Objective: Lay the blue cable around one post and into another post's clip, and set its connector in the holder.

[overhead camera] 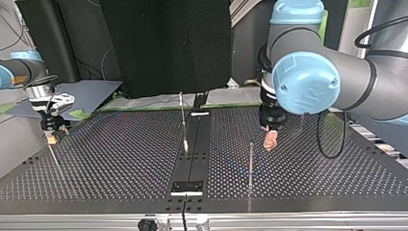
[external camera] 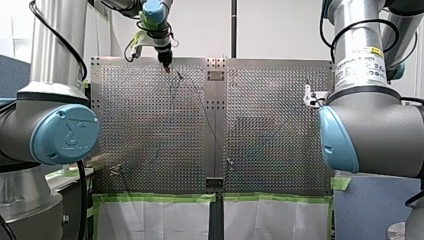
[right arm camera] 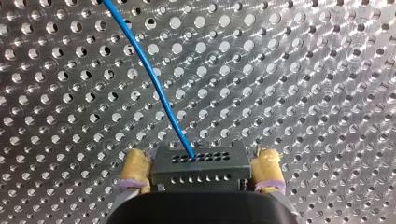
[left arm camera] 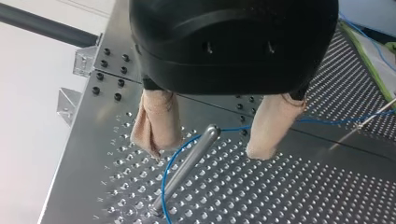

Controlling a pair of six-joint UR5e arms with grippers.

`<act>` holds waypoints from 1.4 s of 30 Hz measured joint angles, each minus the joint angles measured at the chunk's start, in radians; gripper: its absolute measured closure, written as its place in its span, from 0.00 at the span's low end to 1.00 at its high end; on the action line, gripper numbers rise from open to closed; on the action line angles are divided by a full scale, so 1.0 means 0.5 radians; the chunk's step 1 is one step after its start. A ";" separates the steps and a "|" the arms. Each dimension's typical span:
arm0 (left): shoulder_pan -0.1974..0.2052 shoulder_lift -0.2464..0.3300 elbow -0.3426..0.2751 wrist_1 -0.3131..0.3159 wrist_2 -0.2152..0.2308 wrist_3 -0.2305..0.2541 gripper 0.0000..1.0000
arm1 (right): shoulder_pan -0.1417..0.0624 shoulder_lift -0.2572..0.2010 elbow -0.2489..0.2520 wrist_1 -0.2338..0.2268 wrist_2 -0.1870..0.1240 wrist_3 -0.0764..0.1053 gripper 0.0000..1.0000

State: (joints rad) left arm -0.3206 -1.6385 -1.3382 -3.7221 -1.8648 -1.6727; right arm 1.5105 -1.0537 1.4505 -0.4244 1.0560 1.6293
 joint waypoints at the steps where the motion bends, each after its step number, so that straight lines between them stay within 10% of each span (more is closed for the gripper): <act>1: 0.000 0.012 -0.014 0.013 0.000 -0.008 0.00 | 0.000 0.000 0.000 0.000 0.000 0.000 0.00; 18: 0.017 0.281 -0.310 0.310 0.056 -0.193 0.00 | 0.000 0.000 0.000 0.000 0.000 0.000 0.00; 42: 0.014 0.356 -0.746 0.746 0.082 -0.215 0.00 | 0.000 0.000 0.000 0.000 0.000 0.000 0.00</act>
State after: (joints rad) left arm -0.3138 -1.4603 -1.7113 -3.3489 -1.8238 -1.7800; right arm 1.5106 -1.0537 1.4506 -0.4244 1.0561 1.6292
